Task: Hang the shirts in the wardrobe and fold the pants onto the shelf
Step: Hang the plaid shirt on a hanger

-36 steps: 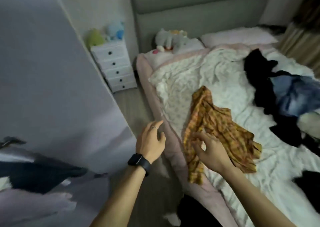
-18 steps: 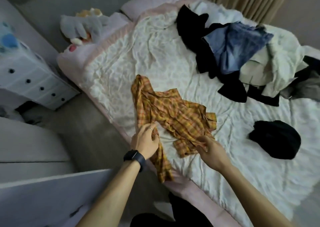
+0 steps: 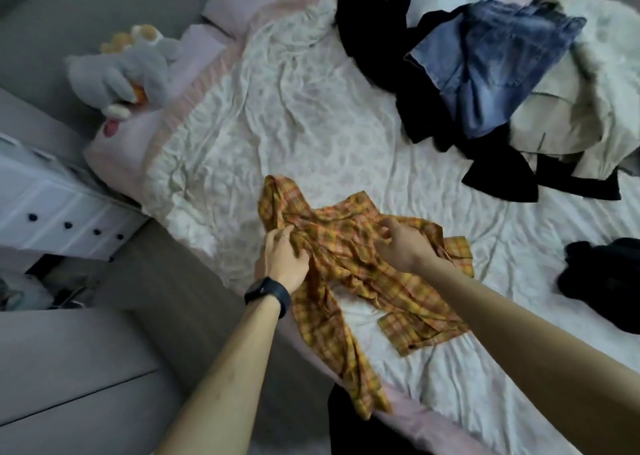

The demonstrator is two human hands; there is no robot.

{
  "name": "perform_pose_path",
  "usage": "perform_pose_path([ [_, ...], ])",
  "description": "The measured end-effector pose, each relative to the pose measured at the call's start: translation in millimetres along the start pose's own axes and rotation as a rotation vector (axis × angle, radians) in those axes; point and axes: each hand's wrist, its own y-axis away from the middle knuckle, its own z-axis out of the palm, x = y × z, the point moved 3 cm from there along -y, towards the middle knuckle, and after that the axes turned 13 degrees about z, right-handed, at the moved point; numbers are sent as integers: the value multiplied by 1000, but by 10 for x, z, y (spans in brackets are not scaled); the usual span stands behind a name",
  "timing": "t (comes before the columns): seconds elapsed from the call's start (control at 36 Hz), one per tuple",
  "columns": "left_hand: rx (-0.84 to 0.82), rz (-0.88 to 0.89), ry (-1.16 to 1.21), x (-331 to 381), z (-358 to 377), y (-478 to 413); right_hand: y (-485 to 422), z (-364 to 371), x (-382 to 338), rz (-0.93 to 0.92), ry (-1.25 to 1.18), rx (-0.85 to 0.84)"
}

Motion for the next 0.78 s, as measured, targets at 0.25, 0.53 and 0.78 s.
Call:
perform_pose_path([
  [0.25, -145, 245, -382, -318, -132, -1055, -728, 321, -810, 45, 74, -118],
  [0.53, -313, 552, -856, -487, 23, -1688, -1069, 735, -1247, 43, -47, -246],
  [0.78, -143, 354, -232, -218, -154, -785, -457, 882, -1085, 579, -1307, -200],
])
